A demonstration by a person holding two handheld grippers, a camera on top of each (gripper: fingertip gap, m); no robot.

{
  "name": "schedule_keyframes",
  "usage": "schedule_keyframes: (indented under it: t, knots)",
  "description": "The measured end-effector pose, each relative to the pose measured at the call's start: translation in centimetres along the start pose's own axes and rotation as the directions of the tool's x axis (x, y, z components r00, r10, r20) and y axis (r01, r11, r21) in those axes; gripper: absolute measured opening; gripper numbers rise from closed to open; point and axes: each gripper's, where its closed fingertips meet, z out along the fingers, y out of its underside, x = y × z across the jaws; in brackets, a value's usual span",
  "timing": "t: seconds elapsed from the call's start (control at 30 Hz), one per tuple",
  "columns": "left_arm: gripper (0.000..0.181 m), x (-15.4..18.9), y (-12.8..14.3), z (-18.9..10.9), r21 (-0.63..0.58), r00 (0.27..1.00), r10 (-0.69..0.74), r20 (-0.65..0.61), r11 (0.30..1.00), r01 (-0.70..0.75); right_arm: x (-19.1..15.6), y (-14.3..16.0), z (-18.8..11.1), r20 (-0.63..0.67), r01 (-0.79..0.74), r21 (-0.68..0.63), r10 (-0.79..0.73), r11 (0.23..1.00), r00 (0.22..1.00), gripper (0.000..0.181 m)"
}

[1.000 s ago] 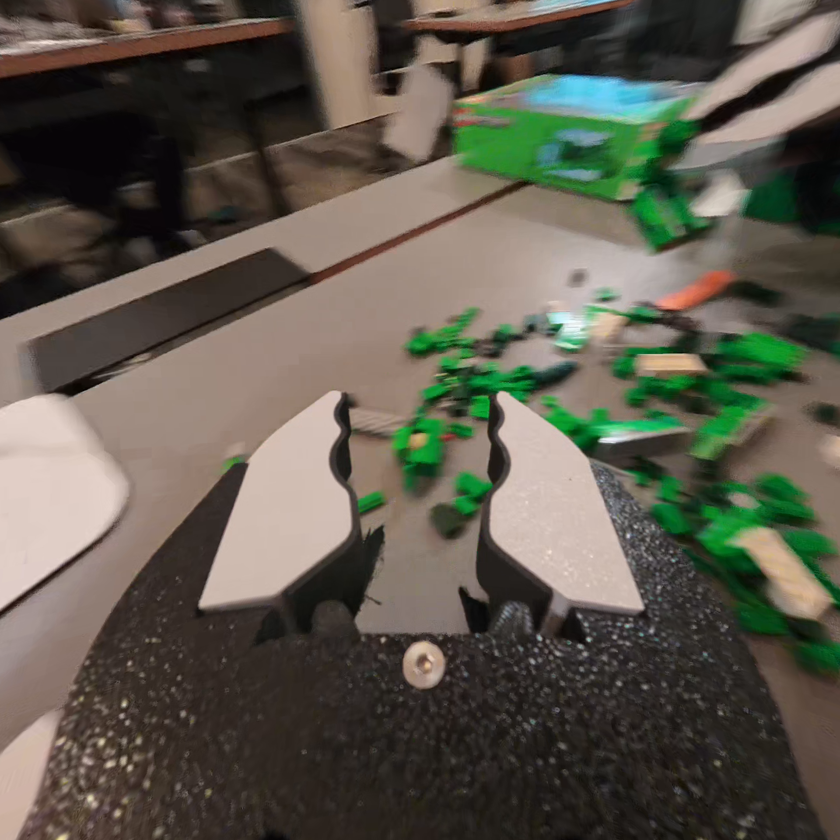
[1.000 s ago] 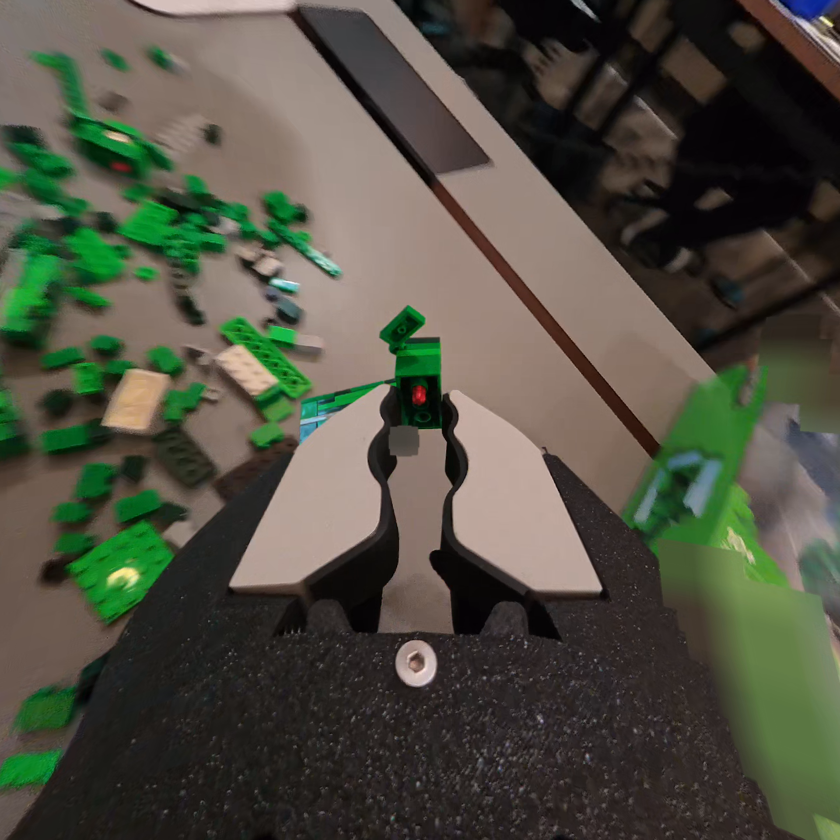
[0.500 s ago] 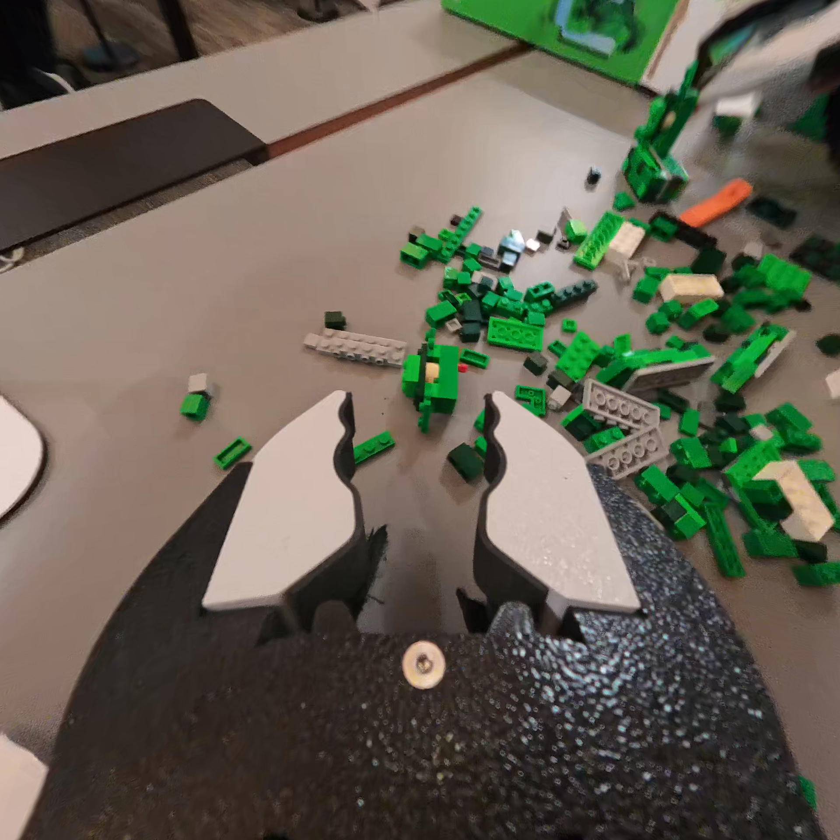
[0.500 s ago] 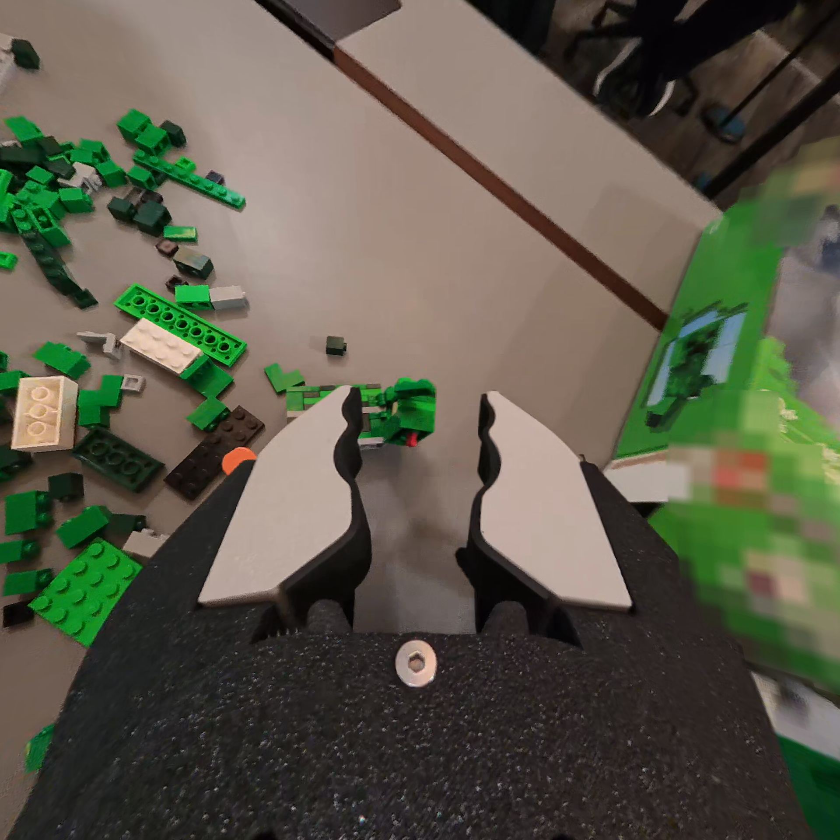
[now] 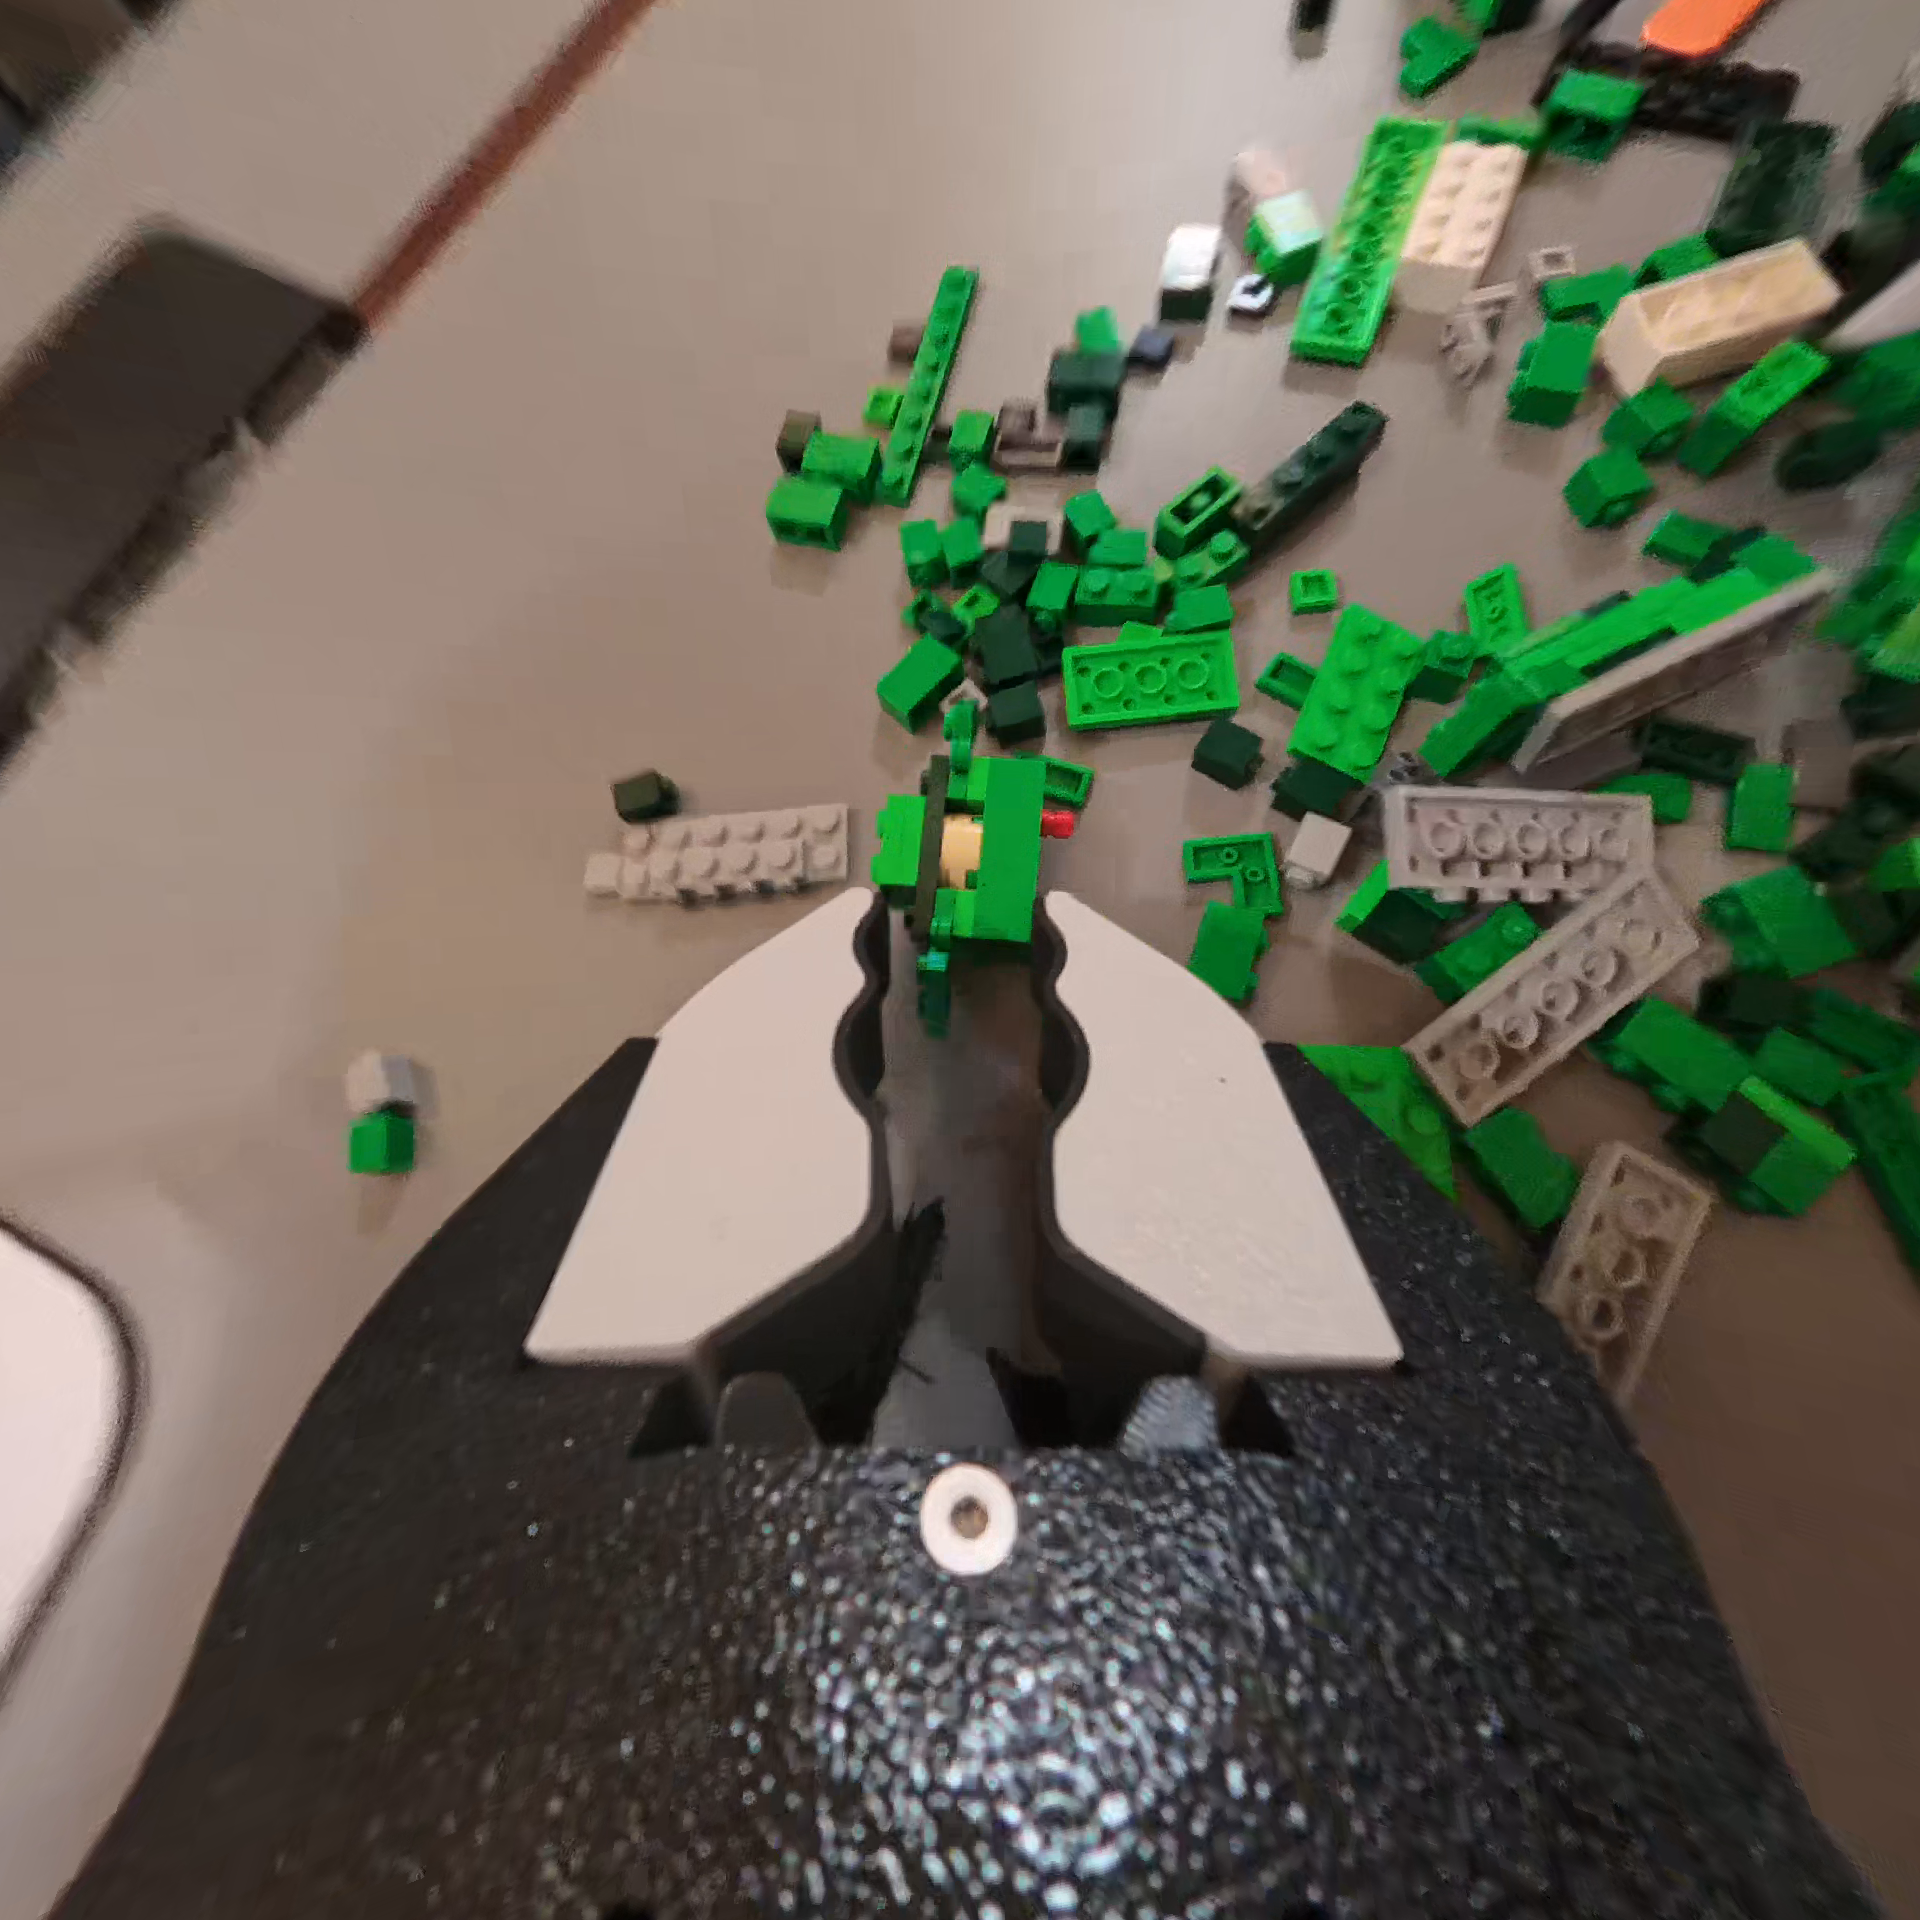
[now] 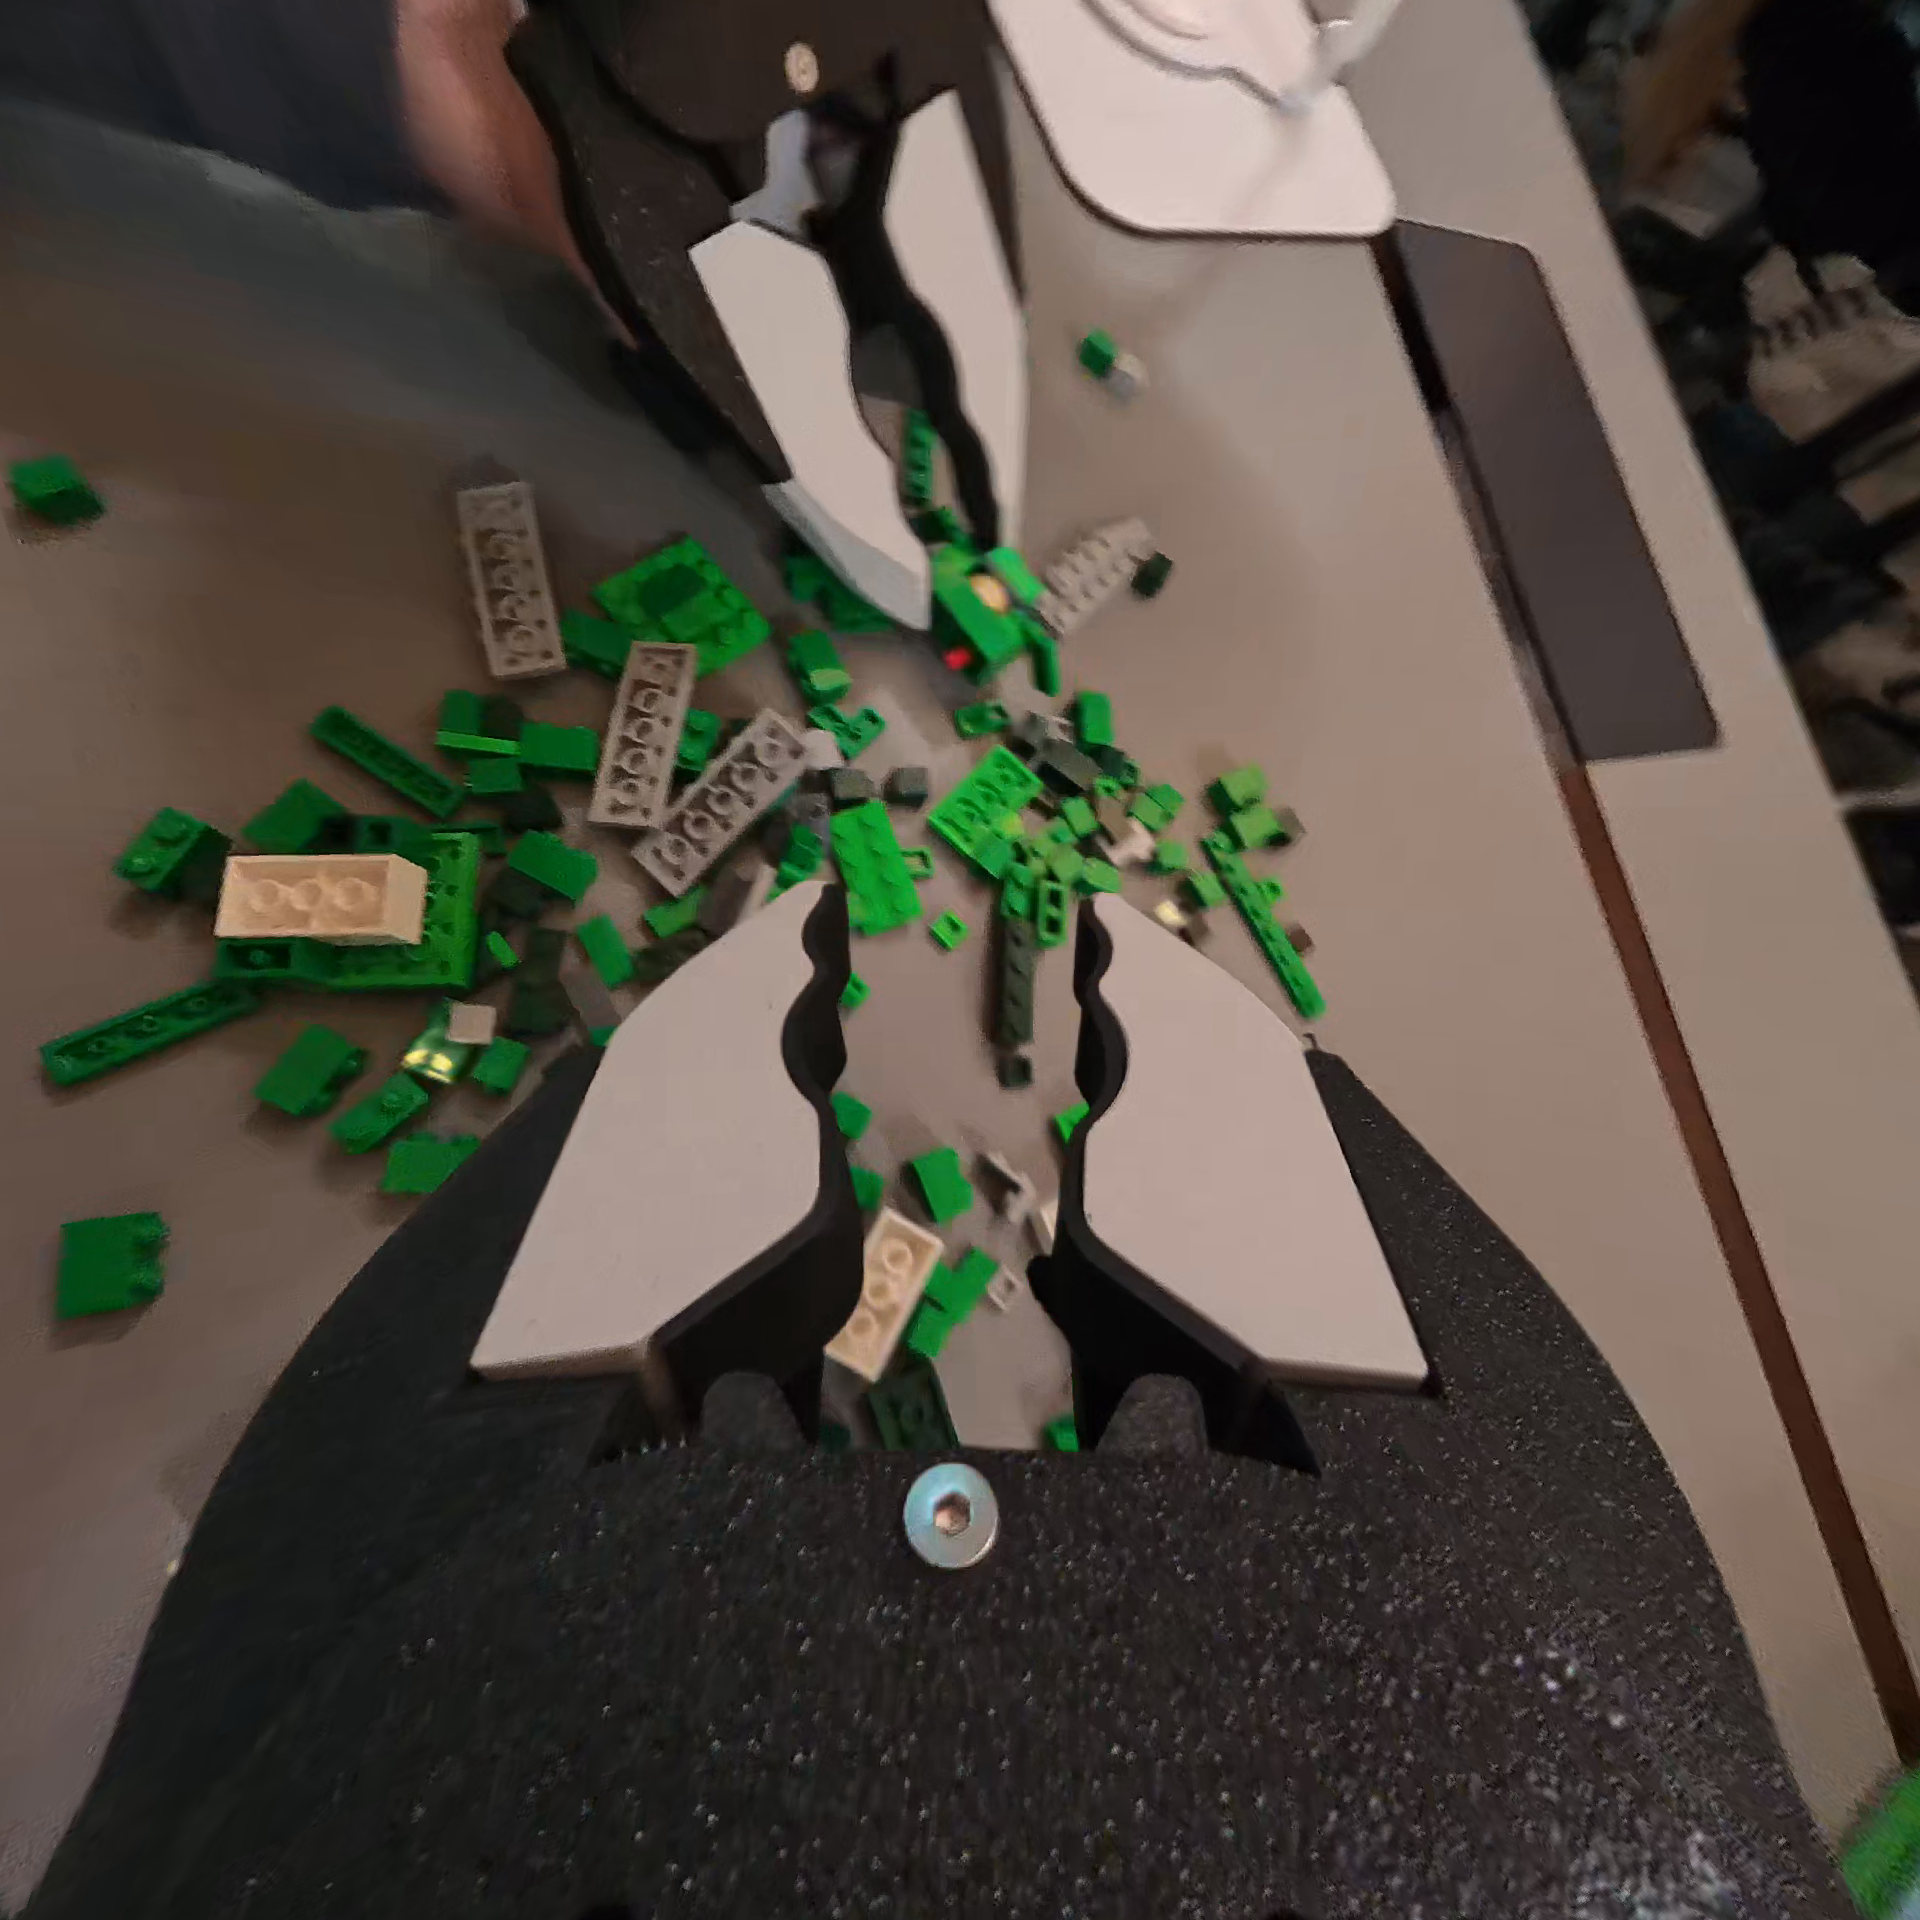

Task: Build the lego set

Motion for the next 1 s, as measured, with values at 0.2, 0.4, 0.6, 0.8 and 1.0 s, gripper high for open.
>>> schedule_keyframes:
  t: [0.2, 0.4, 0.6, 0.8, 1.0]
  knots:
    - [0.025, 3.6, -4.2, -3.7, 0.256, 0.822, 0.531, 0.208, 0.781, -0.569, -1.4, -3.8, 1.3, 0.257, -0.215, 0.184, 0.164, 0.959, 0.952, 0.037]
    - [0.025, 6.1, -5.7, -5.6, 0.36, 0.765, 0.593, 0.249, 0.677, -0.642, -3.3, -4.6, 1.5, 0.499, -0.368, 0.125, 0.262, 0.921, 0.826, 0.034]
    - [0.059, 6.4, -6.0, -5.5, 0.46, 0.925, 0.374, 0.065, 0.811, -0.36, -3.2, -4.2, 0.6, 0.456, -0.313, 0.188, 0.2, 0.931, 0.867, 0.022]
    - [0.058, 8.3, -6.4, -6.3, 0.476, 0.916, 0.197, -0.351, 0.88, -0.007, -4.3, -4.2, -0.4, 0.384, -0.137, 0.265, 0.027, 0.954, 0.923, 0.022]
    - [0.039, 10.1, -6.2, -6.4, 0.423, 0.861, 0.208, -0.463, 0.906, 0.008, -5.3, -4.1, -0.5, 0.333, 0.008, 0.247, -0.093, 0.969, 0.938, 0.022]
